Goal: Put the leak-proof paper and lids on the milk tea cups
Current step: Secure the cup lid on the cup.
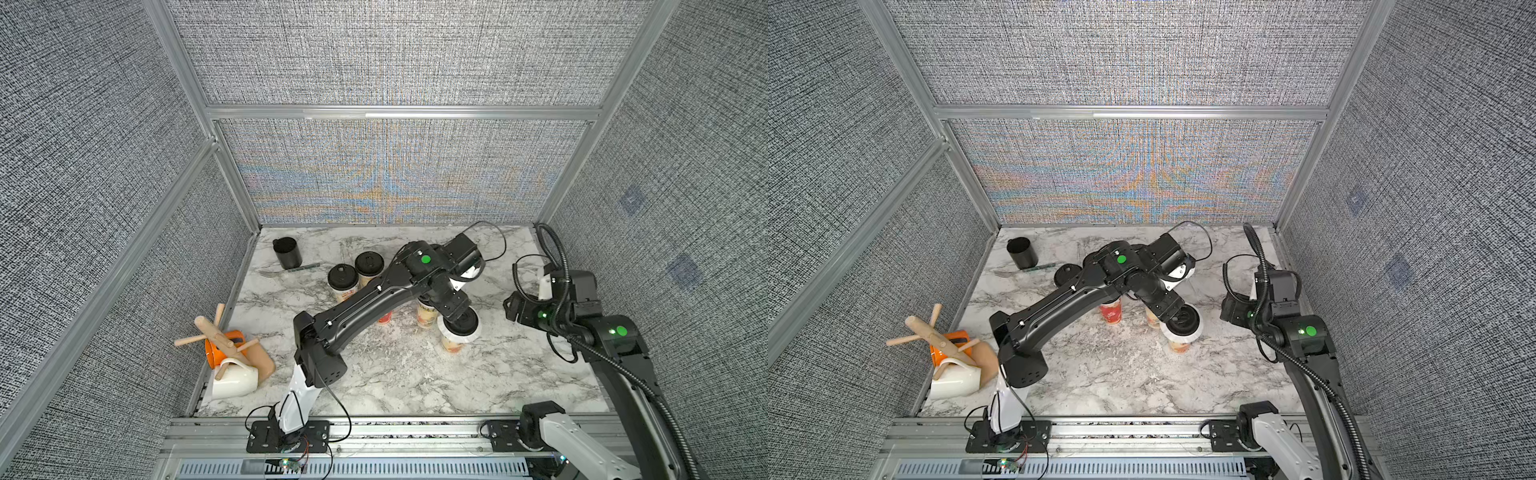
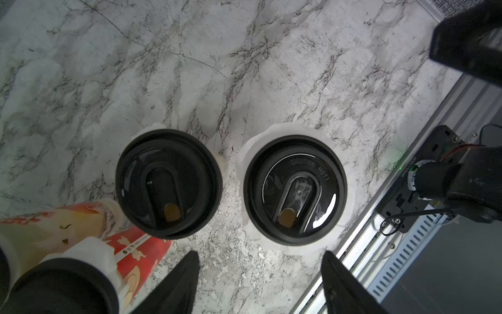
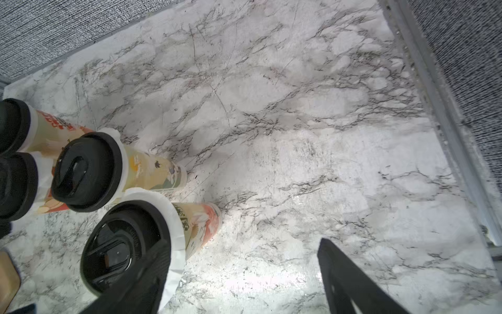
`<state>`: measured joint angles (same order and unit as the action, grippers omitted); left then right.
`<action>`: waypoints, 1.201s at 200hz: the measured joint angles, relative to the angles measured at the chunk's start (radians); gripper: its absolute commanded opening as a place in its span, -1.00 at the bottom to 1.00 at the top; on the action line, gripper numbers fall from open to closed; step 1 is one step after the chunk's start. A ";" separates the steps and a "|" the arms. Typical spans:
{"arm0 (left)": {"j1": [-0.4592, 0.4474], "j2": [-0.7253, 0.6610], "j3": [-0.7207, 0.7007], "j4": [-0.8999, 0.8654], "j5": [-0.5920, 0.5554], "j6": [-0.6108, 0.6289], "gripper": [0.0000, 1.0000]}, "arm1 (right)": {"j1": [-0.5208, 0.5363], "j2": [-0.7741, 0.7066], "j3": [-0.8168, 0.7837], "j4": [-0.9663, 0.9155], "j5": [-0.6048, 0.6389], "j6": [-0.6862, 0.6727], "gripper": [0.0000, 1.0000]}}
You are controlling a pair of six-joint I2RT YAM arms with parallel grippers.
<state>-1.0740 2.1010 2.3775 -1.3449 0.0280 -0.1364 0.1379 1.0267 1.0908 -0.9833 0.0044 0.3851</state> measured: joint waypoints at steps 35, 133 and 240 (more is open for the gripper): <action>-0.003 0.069 0.072 -0.017 0.000 0.059 0.39 | -0.028 -0.016 -0.024 0.022 -0.031 -0.018 0.62; -0.003 0.140 0.108 -0.012 -0.026 0.136 0.37 | -0.053 -0.035 -0.039 0.022 -0.062 -0.042 0.57; -0.003 0.159 0.084 0.032 -0.028 0.135 0.34 | -0.054 -0.046 -0.053 0.021 -0.074 -0.055 0.55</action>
<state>-1.0771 2.2601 2.4615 -1.3128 0.0002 -0.0013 0.0841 0.9810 1.0382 -0.9623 -0.0700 0.3305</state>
